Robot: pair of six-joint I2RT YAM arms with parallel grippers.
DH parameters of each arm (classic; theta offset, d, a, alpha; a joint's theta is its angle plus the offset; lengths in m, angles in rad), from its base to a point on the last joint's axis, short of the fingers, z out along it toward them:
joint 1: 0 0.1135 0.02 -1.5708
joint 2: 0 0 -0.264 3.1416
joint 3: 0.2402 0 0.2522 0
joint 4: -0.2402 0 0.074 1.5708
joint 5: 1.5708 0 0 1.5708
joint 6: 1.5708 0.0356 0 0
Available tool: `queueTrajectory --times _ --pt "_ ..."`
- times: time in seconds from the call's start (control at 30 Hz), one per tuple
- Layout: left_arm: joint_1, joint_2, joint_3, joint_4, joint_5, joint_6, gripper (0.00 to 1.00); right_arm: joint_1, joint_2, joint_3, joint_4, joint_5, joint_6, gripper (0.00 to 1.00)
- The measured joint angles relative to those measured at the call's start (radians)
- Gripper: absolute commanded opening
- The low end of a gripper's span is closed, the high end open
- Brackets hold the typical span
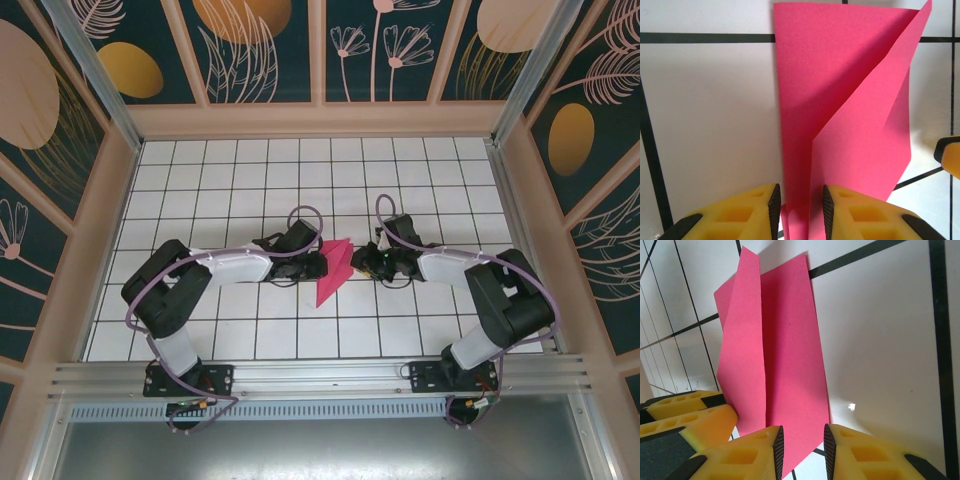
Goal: Fold a paper plane with a square sheet of paper (pick it up from the middle)
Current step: Turn over the paper at the center of the table.
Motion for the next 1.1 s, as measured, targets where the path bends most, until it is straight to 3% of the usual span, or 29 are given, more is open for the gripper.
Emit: queueTrajectory --times 0.77,1.1 --pt "0.000 0.022 0.006 -0.002 0.001 0.007 0.29 0.010 0.081 0.000 0.077 -0.045 0.053 0.29" --pt "0.001 0.023 0.006 -0.003 0.000 0.007 0.27 0.010 0.037 0.000 0.039 -0.005 0.049 0.30"
